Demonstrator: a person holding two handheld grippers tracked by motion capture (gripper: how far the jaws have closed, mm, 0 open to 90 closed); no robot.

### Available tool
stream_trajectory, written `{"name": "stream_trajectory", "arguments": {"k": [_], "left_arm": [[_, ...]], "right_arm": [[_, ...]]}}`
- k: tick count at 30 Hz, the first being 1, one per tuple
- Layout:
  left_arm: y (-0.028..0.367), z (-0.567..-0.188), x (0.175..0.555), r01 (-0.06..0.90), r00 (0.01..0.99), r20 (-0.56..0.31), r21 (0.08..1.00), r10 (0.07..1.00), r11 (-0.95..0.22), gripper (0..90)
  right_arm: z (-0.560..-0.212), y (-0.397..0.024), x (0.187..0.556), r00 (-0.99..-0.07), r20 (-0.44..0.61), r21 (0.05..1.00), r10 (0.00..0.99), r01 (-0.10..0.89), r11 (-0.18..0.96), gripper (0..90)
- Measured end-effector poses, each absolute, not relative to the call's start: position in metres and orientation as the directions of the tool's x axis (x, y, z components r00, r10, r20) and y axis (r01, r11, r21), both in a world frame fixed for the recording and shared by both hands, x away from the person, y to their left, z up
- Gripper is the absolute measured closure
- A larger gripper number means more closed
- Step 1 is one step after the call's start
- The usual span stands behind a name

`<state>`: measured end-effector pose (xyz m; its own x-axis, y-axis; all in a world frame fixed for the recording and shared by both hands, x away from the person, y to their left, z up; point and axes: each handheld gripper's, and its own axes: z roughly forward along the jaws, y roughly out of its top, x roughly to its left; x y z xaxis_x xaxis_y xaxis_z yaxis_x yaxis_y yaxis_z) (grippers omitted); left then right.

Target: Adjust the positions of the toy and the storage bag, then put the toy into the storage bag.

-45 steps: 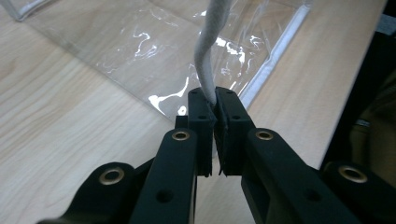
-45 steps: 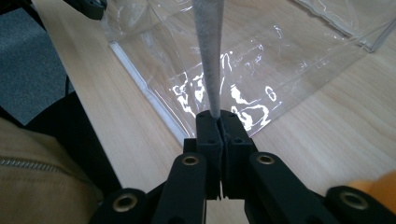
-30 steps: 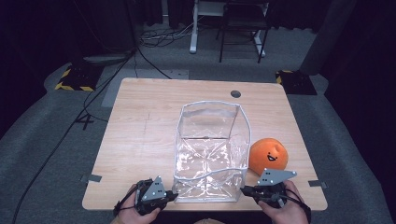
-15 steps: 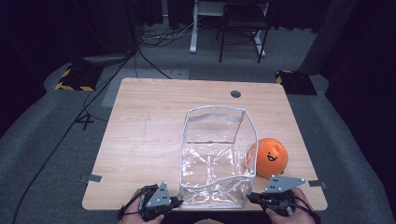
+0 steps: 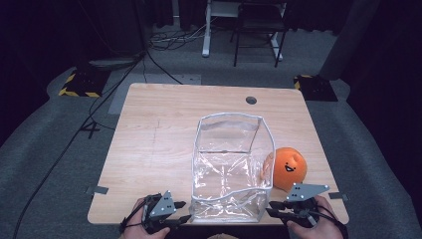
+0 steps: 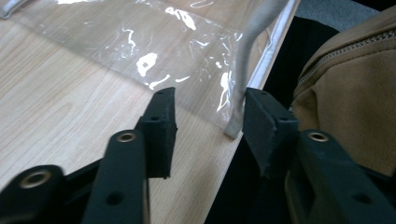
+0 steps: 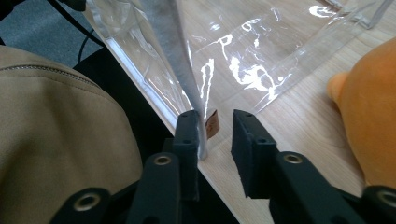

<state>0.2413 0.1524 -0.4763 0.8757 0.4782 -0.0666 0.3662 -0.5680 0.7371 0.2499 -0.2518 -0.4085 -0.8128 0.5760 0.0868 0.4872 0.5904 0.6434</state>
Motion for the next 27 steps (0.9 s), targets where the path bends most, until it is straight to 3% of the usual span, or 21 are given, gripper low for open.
{"name": "stream_trajectory", "arguments": {"k": [15,27], "left_arm": [[0.175,-0.482,0.265,0.424,0.798,-0.022,0.729,0.602,-0.537,37.3],[0.191,-0.493,0.288,0.475,0.744,-0.019,0.717,0.668,-0.51,36.5]], "right_arm": [[-0.39,-0.286,0.264,-0.737,0.042,0.657,0.674,0.529,0.537,51.8],[-0.379,-0.313,0.283,-0.67,0.034,0.663,0.741,0.571,0.485,45.4]]}}
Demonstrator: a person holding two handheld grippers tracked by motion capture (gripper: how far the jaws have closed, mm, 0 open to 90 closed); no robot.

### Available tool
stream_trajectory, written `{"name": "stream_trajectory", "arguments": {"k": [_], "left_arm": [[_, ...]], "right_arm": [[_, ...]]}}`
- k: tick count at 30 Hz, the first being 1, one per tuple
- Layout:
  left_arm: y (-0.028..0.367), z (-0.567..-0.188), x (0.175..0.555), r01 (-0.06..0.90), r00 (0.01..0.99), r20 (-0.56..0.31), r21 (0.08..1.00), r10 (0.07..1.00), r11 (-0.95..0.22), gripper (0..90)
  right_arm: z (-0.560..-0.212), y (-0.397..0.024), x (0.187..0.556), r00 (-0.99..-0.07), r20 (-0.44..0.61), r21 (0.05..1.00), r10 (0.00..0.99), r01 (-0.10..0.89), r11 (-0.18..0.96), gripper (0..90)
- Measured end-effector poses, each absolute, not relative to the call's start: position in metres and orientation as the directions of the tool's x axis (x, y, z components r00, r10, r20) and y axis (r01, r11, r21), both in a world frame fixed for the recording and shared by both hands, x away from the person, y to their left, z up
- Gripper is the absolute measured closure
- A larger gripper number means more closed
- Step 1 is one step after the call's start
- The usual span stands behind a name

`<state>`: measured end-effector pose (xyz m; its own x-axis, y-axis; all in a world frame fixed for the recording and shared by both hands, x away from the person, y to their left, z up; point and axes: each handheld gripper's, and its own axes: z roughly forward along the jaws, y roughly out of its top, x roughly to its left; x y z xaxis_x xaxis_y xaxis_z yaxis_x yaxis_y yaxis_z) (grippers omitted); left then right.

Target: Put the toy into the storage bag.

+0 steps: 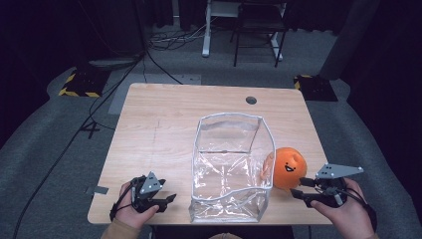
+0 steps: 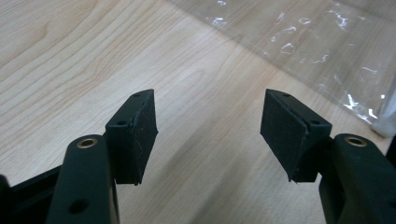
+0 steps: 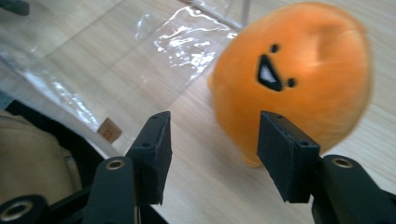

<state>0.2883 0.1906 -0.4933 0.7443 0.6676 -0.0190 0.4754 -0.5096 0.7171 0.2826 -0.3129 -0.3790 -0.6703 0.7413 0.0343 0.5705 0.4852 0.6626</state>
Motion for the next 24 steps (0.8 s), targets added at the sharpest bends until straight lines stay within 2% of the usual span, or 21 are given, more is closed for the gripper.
{"name": "stream_trajectory", "arguments": {"k": [7,12,24], "left_arm": [[0.199,-0.501,0.293,0.496,0.72,0.005,0.695,0.694,-0.52,37.0],[0.208,-0.504,0.293,0.521,0.698,-0.012,0.695,0.716,-0.496,36.9],[0.228,-0.513,0.289,0.546,0.648,-0.017,0.707,0.761,-0.45,36.0]], "right_arm": [[-0.371,-0.329,0.3,-0.635,0.003,0.646,0.772,0.591,0.484,45.6],[-0.368,-0.335,0.311,-0.616,0.007,0.636,0.788,0.611,0.472,45.3],[-0.369,-0.338,0.345,-0.615,0.019,0.61,0.789,0.632,0.478,42.9]]}}
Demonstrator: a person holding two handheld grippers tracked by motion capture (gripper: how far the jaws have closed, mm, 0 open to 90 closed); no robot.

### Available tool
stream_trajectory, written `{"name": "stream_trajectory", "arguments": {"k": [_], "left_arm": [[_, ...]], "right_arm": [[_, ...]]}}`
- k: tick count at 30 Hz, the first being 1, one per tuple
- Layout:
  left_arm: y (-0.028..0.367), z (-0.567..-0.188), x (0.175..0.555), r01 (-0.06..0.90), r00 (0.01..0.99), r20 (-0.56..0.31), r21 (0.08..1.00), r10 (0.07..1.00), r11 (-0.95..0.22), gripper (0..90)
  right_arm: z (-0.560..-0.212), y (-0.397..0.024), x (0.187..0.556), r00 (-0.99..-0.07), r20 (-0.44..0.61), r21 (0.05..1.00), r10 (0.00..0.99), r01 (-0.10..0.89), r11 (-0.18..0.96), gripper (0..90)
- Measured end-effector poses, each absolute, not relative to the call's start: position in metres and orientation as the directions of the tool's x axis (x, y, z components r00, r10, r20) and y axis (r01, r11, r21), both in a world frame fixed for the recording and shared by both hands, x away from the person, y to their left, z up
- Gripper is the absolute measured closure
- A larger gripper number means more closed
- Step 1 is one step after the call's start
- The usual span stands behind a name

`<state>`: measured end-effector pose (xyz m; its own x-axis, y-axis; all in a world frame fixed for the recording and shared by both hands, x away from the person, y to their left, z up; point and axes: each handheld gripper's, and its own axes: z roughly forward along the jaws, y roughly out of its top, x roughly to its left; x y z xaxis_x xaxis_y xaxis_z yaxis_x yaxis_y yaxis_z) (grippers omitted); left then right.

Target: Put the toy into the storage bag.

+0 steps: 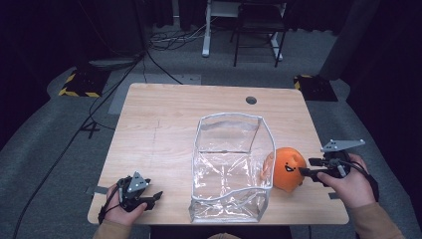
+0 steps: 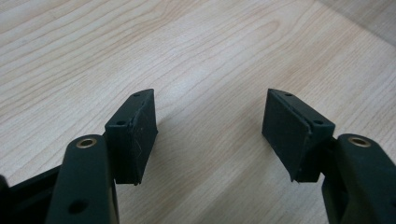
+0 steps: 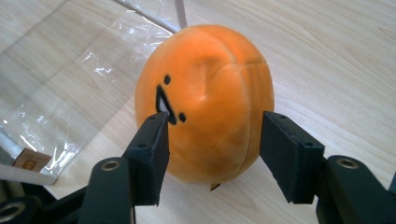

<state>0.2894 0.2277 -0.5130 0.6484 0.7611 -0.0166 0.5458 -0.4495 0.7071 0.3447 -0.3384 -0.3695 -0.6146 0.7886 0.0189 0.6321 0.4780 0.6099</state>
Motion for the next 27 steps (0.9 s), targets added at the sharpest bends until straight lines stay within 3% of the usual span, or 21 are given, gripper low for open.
{"name": "stream_trajectory", "arguments": {"k": [17,18,23,27], "left_arm": [[0.232,-0.515,0.284,0.548,0.63,-0.016,0.717,0.777,-0.43,35.3],[0.231,-0.515,0.283,0.55,0.626,-0.017,0.718,0.779,-0.427,35.2],[0.231,-0.515,0.282,0.553,0.623,-0.021,0.719,0.782,-0.421,35.2],[0.231,-0.515,0.282,0.553,0.623,-0.022,0.72,0.782,-0.42,35.2]], "right_arm": [[-0.38,-0.326,0.391,-0.619,0.079,0.566,0.781,0.673,0.476,41.0],[-0.38,-0.326,0.392,-0.62,0.084,0.567,0.78,0.674,0.474,42.4],[-0.376,-0.323,0.394,-0.643,0.089,0.552,0.76,0.667,0.5,66.6],[-0.369,-0.319,0.389,-0.664,0.059,0.541,0.745,0.648,0.535,75.2]]}}
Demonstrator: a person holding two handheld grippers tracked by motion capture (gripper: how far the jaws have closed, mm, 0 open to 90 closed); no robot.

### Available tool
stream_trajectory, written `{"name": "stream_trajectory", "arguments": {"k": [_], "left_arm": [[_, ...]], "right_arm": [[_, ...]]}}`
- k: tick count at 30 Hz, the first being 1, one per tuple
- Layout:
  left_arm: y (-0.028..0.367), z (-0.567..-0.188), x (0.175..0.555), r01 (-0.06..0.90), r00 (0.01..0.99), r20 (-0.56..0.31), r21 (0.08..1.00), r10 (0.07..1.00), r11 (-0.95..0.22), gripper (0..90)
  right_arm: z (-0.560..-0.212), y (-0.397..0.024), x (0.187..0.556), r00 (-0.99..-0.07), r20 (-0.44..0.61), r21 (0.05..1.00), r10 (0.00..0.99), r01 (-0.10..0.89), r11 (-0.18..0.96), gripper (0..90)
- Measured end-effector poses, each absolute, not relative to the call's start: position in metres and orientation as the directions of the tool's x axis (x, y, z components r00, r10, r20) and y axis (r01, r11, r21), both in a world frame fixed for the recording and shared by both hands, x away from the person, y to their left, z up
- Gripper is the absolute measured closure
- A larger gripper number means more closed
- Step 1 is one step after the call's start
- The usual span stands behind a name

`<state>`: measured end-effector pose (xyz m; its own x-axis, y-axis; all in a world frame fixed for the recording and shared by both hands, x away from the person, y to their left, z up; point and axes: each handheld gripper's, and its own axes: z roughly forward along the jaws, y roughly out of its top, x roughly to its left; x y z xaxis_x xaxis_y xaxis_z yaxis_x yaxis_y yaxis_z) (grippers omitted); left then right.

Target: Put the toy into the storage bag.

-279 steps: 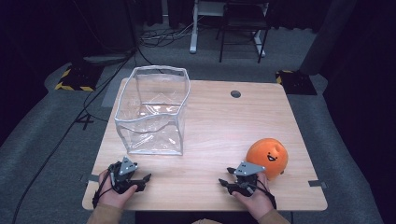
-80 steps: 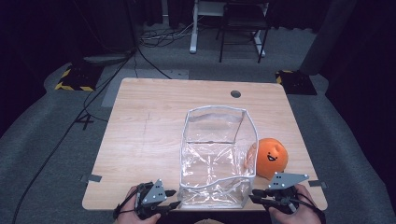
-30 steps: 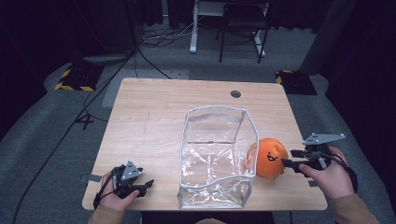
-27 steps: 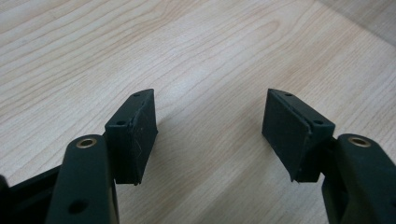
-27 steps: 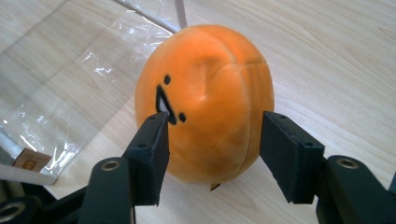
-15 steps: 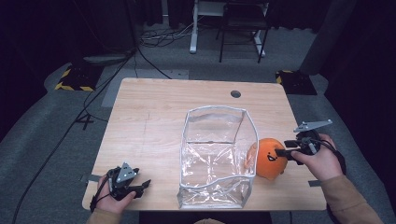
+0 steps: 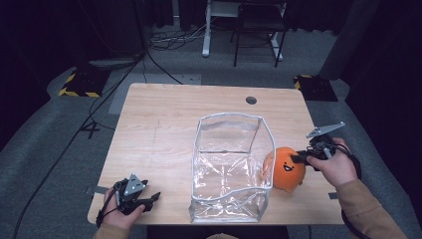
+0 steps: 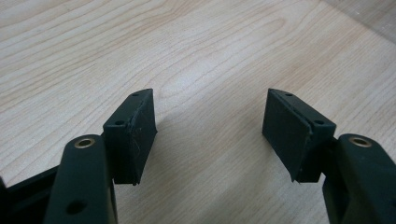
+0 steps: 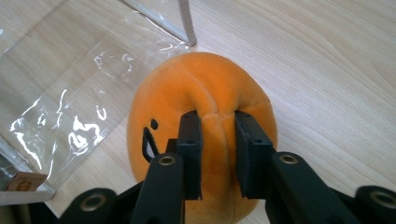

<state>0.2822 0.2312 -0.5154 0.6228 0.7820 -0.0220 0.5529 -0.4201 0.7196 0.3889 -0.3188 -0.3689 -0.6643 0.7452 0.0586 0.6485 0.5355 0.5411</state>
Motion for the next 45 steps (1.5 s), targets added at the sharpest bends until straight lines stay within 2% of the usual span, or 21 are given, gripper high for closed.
{"name": "stream_trajectory", "arguments": {"k": [8,45], "left_arm": [[0.231,-0.515,0.284,0.556,0.623,-0.028,0.718,0.782,-0.418,34.3],[0.23,-0.515,0.294,0.559,0.623,-0.031,0.716,0.781,-0.418,32.4]], "right_arm": [[-0.348,-0.317,0.377,-0.681,0.019,0.554,0.732,0.616,0.559,78.2],[-0.255,-0.335,0.354,-0.692,-0.061,0.645,0.719,0.523,0.558,77.9]]}}
